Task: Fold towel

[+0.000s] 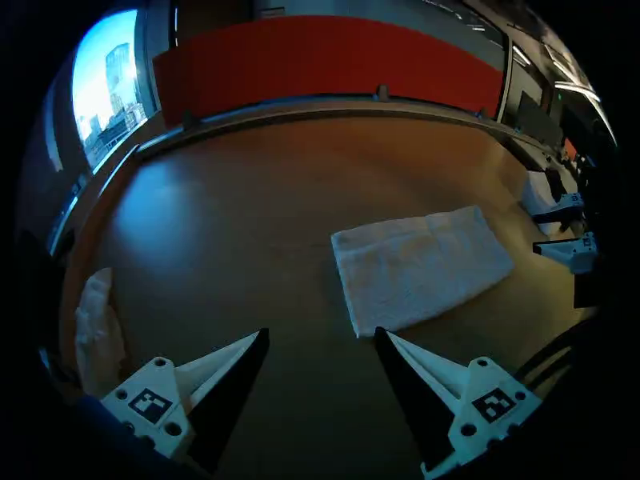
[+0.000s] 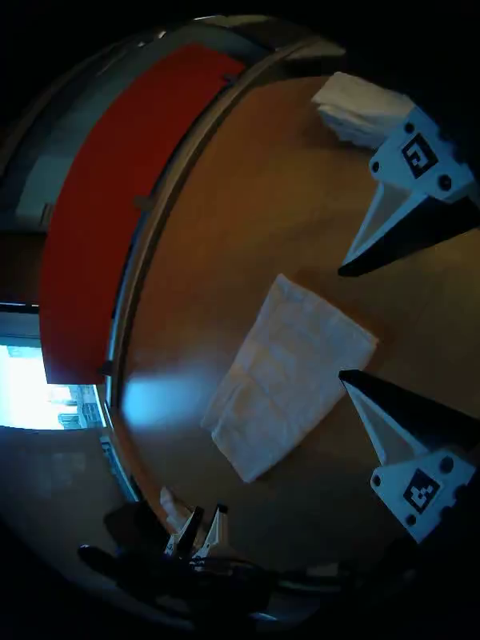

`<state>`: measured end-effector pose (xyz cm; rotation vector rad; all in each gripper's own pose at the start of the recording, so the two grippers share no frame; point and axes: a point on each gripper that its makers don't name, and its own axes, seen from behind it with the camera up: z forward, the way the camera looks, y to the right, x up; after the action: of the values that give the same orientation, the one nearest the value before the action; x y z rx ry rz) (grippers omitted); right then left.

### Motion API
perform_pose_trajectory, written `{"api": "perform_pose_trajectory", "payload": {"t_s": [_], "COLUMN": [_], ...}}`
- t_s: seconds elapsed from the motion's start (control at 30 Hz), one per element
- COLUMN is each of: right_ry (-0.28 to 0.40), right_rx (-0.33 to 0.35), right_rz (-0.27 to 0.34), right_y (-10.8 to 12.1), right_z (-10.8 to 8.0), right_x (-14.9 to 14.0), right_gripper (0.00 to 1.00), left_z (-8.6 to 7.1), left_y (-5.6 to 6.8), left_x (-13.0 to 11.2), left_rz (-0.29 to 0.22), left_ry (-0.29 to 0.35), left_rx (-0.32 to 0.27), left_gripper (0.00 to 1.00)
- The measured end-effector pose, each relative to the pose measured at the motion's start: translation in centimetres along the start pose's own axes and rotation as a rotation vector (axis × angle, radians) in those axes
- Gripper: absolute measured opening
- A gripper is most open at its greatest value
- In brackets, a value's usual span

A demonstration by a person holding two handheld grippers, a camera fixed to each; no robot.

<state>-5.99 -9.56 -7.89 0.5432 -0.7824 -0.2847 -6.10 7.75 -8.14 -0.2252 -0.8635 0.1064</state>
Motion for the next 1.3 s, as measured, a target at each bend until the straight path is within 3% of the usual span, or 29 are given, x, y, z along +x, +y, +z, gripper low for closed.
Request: {"api": "perform_pose_trajectory", "payload": {"t_s": [0.6,1.3], "right_ry": [-0.013,-0.086], "right_rx": [0.036,0.084], "right_rz": [-0.062,-0.106], "right_y": [-0.8,-2.0], "right_z": [1.4,3.9], "right_x": [0.1,-3.8], "right_gripper": [0.90,0.89], "left_z": [-2.7,-5.1], "left_y": [-0.9,-0.8], "left_x": [-2.4,-5.0], "left_rz": [-0.079,-0.104], "left_ry": [0.017,0.015], "left_rx": [0.040,0.051], "left_gripper": [0.98,0.97]}}
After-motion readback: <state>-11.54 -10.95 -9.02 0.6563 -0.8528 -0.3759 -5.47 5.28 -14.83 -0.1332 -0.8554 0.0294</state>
